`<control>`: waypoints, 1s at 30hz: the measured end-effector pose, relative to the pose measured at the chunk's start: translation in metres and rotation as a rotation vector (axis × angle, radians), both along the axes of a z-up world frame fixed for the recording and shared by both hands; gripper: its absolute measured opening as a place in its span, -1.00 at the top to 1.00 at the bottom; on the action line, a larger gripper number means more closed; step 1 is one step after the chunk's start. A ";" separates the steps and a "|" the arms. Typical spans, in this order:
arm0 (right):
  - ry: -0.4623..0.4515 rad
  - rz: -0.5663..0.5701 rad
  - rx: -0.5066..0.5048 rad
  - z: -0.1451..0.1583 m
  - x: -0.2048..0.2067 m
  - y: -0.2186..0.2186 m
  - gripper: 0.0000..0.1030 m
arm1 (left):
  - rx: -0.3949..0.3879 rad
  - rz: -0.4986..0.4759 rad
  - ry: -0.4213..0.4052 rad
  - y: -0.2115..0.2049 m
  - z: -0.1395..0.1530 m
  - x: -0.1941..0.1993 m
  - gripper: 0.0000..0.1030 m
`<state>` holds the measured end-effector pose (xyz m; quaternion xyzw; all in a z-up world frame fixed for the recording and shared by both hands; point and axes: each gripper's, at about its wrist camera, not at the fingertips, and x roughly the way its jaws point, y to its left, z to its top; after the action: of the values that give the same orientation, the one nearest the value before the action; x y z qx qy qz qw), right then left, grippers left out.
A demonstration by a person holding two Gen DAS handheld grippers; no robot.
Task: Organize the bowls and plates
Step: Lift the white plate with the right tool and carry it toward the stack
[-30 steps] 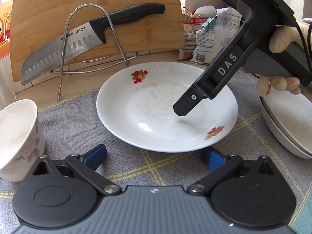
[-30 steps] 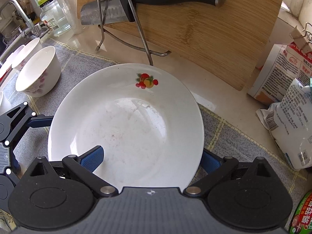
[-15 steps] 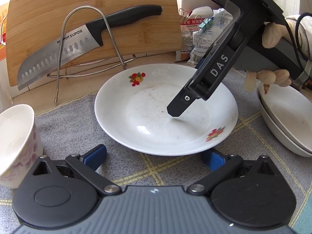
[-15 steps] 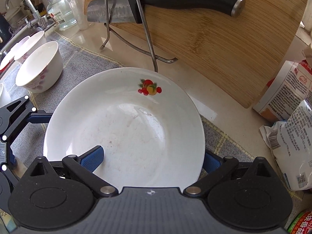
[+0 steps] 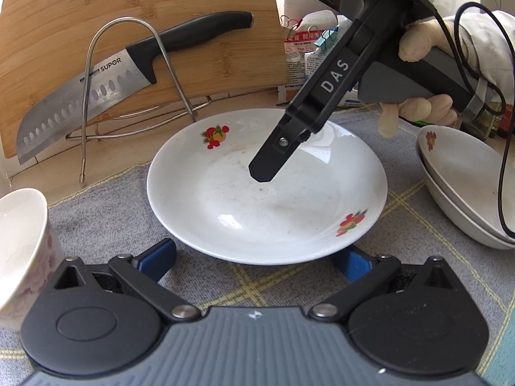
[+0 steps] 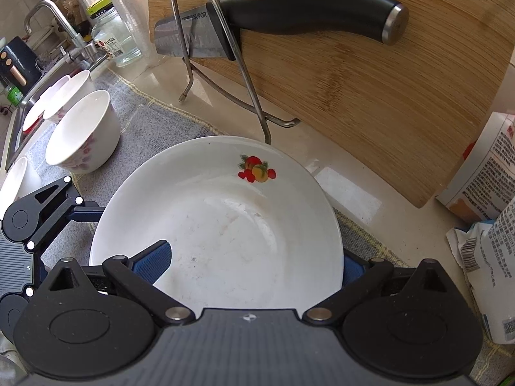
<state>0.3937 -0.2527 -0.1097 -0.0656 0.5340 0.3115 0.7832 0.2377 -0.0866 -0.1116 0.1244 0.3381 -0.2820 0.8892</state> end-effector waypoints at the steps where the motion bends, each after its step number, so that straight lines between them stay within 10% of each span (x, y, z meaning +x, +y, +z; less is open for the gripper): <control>1: 0.004 0.002 0.006 0.000 0.001 -0.001 -1.00 | 0.004 -0.004 -0.006 0.000 0.000 -0.001 -1.00; 30: 0.032 -0.032 0.027 0.000 0.006 0.002 -1.00 | 0.029 -0.034 -0.022 -0.008 0.004 0.005 -0.98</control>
<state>0.4000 -0.2509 -0.1094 -0.0413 0.5433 0.3073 0.7802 0.2423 -0.0949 -0.1079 0.1461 0.3304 -0.2910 0.8859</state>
